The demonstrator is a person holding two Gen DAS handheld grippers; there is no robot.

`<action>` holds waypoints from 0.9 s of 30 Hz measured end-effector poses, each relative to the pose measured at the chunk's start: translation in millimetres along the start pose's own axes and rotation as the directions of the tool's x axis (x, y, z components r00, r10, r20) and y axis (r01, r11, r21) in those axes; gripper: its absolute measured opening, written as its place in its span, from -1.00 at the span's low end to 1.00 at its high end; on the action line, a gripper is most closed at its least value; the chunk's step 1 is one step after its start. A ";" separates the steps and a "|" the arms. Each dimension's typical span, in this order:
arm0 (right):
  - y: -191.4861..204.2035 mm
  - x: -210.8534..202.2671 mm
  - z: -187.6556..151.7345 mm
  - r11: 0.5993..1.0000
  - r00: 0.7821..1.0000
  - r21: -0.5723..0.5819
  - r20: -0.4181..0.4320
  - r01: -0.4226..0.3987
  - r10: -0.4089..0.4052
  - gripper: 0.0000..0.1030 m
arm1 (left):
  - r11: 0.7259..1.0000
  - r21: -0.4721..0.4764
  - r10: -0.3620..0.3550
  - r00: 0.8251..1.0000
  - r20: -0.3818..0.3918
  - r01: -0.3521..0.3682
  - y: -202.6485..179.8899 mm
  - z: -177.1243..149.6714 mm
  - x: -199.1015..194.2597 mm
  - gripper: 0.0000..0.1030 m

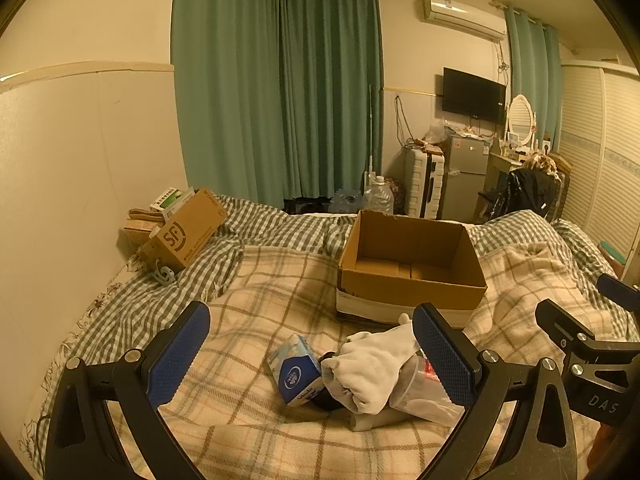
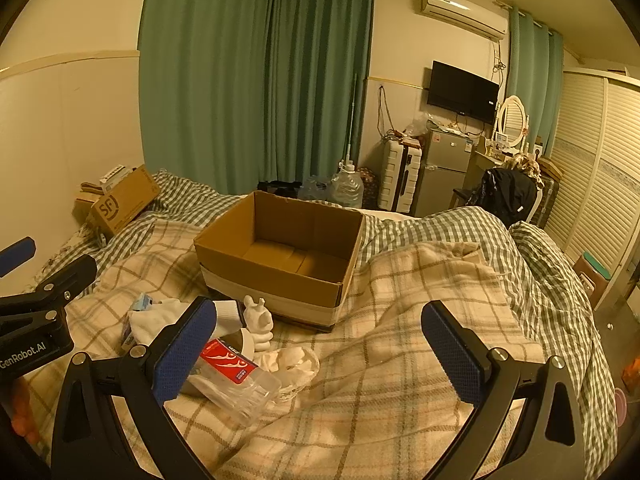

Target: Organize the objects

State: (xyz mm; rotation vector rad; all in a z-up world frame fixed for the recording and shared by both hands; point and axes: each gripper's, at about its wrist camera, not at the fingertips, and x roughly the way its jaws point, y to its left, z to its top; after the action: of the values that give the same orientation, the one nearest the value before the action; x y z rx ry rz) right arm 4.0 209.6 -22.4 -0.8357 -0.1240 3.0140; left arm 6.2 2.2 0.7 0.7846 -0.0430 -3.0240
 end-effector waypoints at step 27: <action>48.8 85.3 -45.7 0.953 0.935 -0.177 -0.303 -0.247 0.186 0.99 | 0.997 0.042 0.067 0.959 -0.275 -0.058 29.7 -62.1 83.7 1.00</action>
State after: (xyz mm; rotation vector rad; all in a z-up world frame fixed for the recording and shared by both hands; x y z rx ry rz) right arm -45.0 167.1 -109.1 -1.3785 -0.3794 3.0738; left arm -36.4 -30.8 -93.4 1.1772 -0.1126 -2.8311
